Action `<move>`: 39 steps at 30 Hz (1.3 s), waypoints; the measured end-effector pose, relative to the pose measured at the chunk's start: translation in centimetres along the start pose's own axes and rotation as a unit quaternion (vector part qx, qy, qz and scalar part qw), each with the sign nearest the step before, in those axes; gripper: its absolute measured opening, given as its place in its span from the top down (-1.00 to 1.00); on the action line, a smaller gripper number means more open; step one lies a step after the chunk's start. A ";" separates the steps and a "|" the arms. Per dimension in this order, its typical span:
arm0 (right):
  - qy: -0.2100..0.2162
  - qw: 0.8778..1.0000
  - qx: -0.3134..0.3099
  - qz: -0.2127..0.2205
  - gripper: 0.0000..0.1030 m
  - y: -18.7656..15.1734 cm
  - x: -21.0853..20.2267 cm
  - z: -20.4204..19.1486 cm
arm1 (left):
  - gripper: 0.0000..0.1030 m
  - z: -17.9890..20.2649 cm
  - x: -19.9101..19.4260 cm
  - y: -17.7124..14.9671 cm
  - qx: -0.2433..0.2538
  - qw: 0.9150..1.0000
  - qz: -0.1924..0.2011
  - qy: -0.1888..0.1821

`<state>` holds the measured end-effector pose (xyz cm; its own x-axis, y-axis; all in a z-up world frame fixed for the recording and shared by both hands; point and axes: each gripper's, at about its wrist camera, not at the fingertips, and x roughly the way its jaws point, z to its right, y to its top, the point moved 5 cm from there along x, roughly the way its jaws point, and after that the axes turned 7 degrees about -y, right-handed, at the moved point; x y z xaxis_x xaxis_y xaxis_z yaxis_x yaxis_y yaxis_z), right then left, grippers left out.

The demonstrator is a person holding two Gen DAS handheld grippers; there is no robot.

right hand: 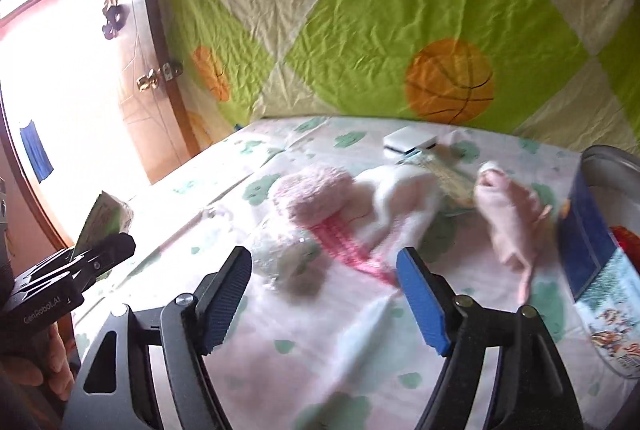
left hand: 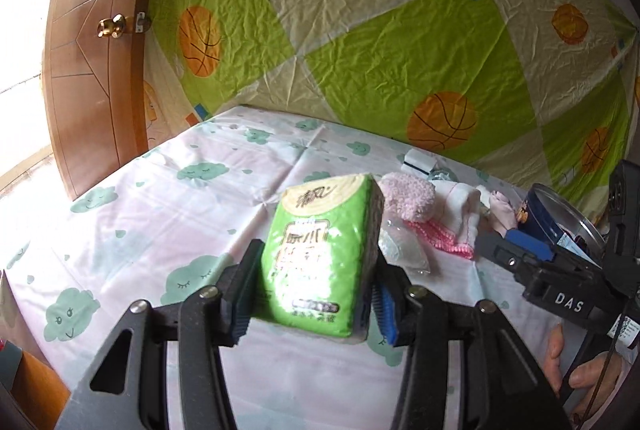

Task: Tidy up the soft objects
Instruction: 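Lift the tissue pack with the left tool while the right tool grasps the plastic bag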

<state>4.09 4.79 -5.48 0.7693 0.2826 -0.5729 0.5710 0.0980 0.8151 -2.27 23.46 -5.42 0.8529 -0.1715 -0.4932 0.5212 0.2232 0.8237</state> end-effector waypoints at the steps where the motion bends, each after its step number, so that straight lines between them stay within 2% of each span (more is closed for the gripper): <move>1: 0.000 1.000 0.000 -0.011 -0.50 0.0 0.8 -0.8 | 0.05 -0.4 -0.1 0.1 -0.001 1.000 0.001 0.002; 8: -0.004 0.992 0.028 -0.120 -0.50 -0.3 7.7 -4.1 | 0.05 -2.7 -1.3 0.4 -0.014 1.000 0.004 0.019; 10: -0.019 0.992 0.020 -0.122 -0.52 -0.1 8.3 -4.7 | 0.05 -3.1 -1.6 0.3 -0.018 1.000 0.004 0.023; 12: -0.023 0.991 0.011 -0.130 -0.40 -0.1 8.7 -5.1 | 0.04 -3.5 -1.8 0.1 -0.023 0.999 0.002 0.023; 14: -0.008 0.992 0.014 -0.127 -0.07 0.2 8.3 -5.0 | 0.04 -3.6 -1.8 -0.1 -0.026 0.999 -0.001 0.024; 17: 0.020 0.991 -0.002 -0.129 0.06 -0.3 7.7 -4.8 | 0.04 -3.2 -1.7 -0.5 -0.027 0.999 -0.005 0.021; 20: 0.079 0.989 -0.006 -0.122 0.10 -1.2 6.0 -4.5 | 0.04 -2.4 -1.6 -0.4 -0.024 1.000 -0.002 0.017; 24: 0.133 0.989 -0.015 -0.065 0.11 -1.1 1.9 -3.6 | 0.04 -1.5 -1.2 -0.4 -0.026 1.000 0.001 0.014; 29: 0.138 0.990 -0.035 0.017 0.11 -0.5 -2.6 -1.7 | 0.04 0.6 -0.6 0.0 -0.016 1.000 0.000 0.007; 35: 0.069 0.988 -0.064 0.123 0.11 0.5 -6.8 1.7 | 0.04 3.9 0.3 1.2 -0.013 1.000 0.010 -0.012; 39: -0.021 0.974 -0.087 0.206 0.10 0.8 -9.8 4.6 | 0.04 7.5 1.1 2.2 0.015 1.000 0.015 -0.021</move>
<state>-1.65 -2.26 0.38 0.9360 0.2937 -0.1941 0.1570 0.1453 0.9769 -0.42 16.53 -2.03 0.8652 -0.2062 -0.4571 0.4946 0.2004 0.8457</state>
